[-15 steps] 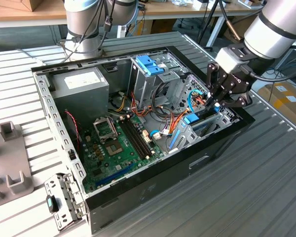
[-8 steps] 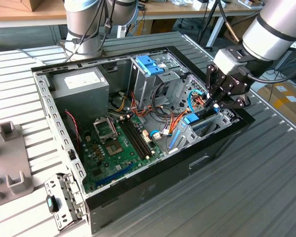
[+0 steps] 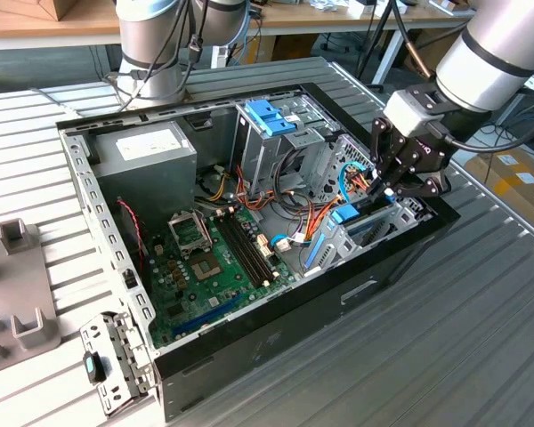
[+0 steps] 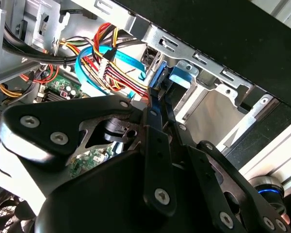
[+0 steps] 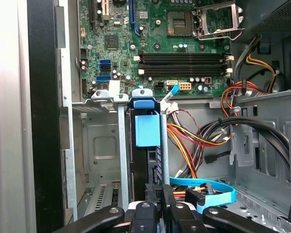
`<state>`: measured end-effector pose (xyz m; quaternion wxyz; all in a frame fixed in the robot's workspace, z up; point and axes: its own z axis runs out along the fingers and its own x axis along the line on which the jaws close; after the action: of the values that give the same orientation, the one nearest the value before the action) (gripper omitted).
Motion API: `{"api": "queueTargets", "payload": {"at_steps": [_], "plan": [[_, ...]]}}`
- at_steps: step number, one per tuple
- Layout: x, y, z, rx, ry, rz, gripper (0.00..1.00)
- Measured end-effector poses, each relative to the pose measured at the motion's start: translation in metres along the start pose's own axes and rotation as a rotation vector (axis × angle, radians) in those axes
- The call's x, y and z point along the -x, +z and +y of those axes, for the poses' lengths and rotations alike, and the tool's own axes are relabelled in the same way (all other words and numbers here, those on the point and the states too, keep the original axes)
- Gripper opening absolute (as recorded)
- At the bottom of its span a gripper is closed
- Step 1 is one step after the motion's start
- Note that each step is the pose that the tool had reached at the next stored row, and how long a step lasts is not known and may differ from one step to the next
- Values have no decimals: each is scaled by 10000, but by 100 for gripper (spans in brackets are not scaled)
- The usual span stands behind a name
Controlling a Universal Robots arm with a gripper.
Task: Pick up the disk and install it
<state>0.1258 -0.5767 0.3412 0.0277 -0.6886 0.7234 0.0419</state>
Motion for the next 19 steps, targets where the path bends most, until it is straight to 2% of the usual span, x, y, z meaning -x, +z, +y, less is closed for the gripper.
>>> {"api": "queueTargets", "payload": {"at_steps": [6, 7, 10, 14, 19], "plan": [[0, 2, 0, 0, 0, 1, 18], [0, 2, 0, 0, 0, 2, 25], [1, -8, 0, 0, 0, 6, 25], [12, -129, 3, 0, 1, 4, 25], [33, -315, 7, -1, 0, 6, 25]]}}
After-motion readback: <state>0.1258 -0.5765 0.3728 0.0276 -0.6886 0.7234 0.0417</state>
